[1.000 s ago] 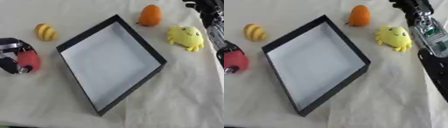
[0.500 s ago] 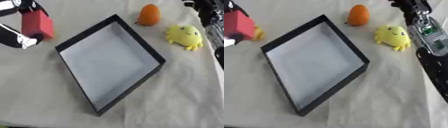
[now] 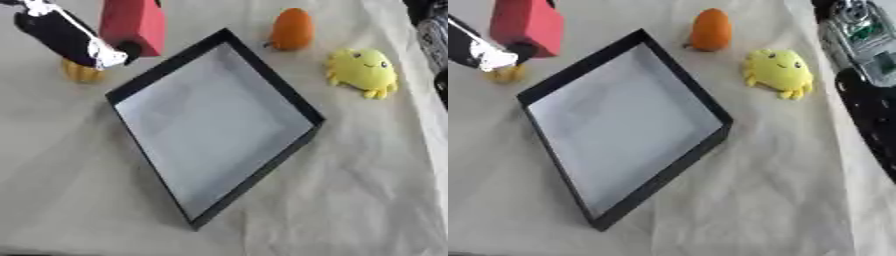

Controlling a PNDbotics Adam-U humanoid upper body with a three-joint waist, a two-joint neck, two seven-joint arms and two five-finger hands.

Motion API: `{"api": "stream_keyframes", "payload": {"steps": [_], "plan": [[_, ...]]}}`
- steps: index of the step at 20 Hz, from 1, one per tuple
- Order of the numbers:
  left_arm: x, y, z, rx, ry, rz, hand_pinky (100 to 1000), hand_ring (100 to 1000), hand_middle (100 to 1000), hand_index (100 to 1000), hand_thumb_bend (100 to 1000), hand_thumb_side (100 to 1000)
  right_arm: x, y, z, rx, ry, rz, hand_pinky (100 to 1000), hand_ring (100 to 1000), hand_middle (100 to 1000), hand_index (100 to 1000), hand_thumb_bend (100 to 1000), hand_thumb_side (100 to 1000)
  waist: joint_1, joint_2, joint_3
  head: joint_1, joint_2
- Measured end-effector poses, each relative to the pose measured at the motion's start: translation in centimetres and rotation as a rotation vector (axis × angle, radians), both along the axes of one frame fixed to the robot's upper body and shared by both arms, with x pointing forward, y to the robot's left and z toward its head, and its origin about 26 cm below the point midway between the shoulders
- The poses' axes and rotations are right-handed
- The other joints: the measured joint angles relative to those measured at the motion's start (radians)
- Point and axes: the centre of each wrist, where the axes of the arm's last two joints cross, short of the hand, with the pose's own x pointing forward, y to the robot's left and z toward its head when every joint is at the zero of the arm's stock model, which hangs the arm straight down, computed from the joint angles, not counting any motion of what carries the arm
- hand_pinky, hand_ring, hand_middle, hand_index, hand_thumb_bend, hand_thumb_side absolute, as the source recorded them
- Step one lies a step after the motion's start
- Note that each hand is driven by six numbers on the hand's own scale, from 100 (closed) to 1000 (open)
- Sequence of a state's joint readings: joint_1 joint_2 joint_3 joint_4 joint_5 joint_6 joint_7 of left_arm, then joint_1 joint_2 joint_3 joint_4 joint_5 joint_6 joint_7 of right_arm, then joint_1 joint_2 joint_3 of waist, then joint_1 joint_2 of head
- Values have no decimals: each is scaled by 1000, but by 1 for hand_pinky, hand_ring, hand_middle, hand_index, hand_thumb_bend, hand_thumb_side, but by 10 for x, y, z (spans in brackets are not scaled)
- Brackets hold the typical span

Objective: Pick up objects on the table and place them in the box.

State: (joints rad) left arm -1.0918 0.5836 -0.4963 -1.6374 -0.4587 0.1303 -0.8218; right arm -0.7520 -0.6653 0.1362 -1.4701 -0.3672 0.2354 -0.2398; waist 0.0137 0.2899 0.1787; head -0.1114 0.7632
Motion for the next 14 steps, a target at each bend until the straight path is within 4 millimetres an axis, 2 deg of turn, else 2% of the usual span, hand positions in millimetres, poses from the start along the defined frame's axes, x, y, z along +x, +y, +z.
{"api": "stream_keyframes", "payload": {"steps": [7,14], "plan": [[42,-28,-36,91,51,-8,751,643,563,621,150,100,6,10,1,-25,18,33,864,801,828,919,237,595,11,0,-27,15,-2],[53,-45,-56,146,58,-53,754,650,571,630,185,100,10,20,-2,-32,31,62,863,801,828,919,239,597,18,1,-35,22,-3]]}}
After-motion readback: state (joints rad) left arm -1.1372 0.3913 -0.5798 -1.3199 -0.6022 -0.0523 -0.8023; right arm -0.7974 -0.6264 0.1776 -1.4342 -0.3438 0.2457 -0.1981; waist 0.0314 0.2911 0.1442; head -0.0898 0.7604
